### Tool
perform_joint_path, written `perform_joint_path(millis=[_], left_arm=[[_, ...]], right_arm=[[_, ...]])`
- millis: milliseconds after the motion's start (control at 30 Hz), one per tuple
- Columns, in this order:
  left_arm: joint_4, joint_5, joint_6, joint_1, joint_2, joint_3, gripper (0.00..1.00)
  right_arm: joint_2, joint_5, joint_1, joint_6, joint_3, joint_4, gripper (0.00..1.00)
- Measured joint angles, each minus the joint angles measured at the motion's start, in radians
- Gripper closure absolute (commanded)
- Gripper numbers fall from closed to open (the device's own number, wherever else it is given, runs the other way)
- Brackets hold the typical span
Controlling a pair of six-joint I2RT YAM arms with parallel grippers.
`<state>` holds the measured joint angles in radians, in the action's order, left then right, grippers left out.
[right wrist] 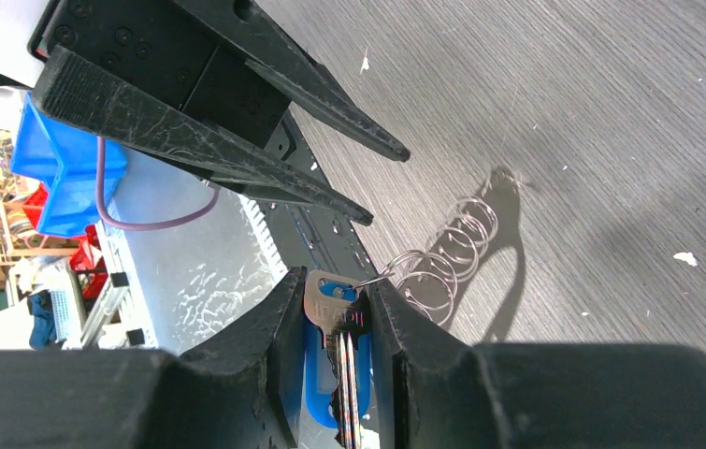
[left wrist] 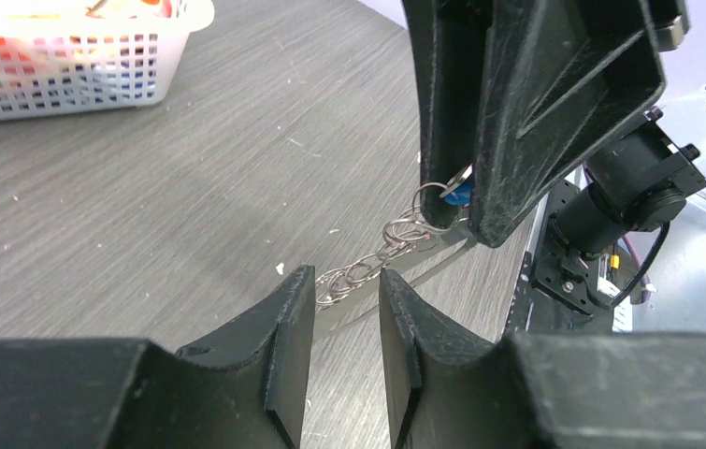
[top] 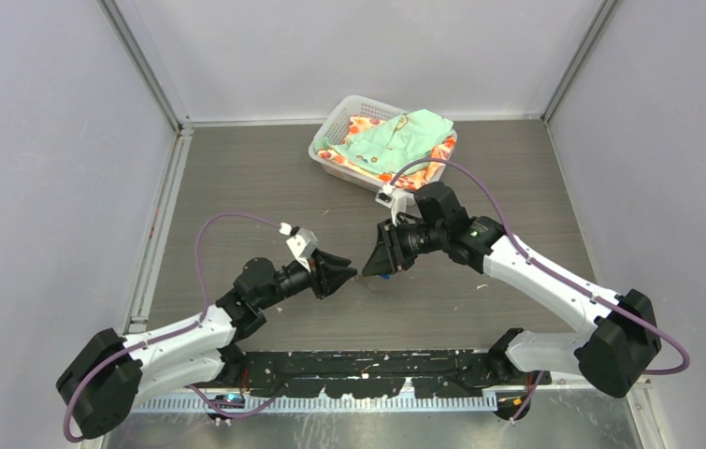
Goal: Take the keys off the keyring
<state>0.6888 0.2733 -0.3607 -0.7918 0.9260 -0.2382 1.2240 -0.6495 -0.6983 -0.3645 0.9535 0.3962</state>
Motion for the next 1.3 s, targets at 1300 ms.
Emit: perform_joint_path(millis=[1300], left_arm=[[0.266, 0.352, 0.365, -0.007, 0.130, -0.028, 0.65]], right_arm=[[-0.251, 0.095, -0.097, 0.254, -0.078, 0.034, 0.99]])
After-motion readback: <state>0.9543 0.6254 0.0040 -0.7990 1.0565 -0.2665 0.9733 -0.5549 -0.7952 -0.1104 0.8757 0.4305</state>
